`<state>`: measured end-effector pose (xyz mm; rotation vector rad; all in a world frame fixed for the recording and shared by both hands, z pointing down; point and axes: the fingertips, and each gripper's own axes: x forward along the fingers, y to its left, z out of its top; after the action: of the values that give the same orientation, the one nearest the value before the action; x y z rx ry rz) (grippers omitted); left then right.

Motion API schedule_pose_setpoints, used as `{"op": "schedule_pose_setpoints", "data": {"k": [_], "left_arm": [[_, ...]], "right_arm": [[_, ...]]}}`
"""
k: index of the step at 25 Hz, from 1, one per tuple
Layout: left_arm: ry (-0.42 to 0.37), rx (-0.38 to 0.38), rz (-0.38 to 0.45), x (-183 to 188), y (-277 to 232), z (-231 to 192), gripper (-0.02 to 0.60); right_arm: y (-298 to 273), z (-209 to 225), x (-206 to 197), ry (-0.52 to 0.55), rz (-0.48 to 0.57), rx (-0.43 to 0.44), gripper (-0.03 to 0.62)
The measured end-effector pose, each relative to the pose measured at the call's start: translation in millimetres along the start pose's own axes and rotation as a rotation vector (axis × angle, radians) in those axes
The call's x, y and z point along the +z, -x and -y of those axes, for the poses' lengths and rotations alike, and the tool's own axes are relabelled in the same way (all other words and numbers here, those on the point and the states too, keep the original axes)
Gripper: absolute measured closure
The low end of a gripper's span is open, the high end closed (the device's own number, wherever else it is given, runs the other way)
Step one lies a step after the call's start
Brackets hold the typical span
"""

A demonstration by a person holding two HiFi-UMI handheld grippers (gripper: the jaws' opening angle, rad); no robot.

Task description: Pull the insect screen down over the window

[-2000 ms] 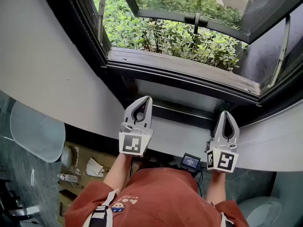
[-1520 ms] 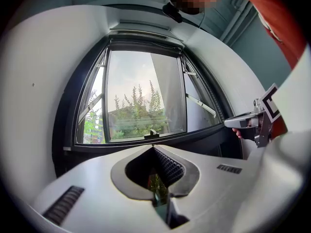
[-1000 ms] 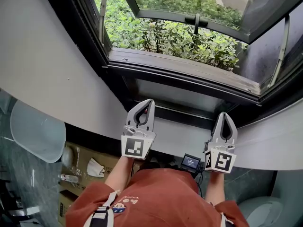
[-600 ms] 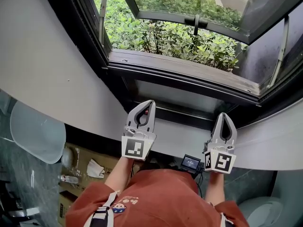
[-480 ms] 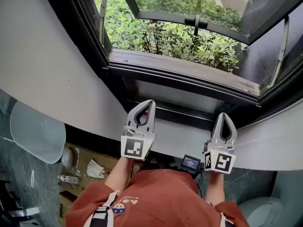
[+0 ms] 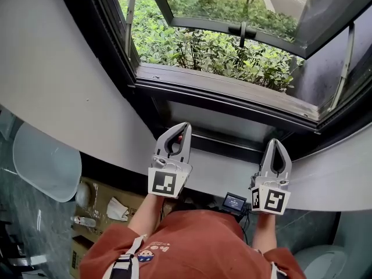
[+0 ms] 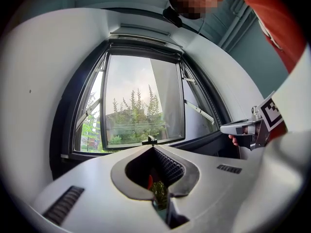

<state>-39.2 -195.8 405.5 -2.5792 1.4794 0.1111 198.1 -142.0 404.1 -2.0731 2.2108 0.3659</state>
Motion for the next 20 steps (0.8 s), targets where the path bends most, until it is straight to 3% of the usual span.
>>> {"op": "schedule_pose_setpoints", "data": {"k": [20], "left_arm": [[-0.041,0.039,0.096,43.5,-10.9,-15.9,0.577]], "right_arm": [[-19.0,10.4,51.0,0.077,0.132,-0.007,0.583]]}}
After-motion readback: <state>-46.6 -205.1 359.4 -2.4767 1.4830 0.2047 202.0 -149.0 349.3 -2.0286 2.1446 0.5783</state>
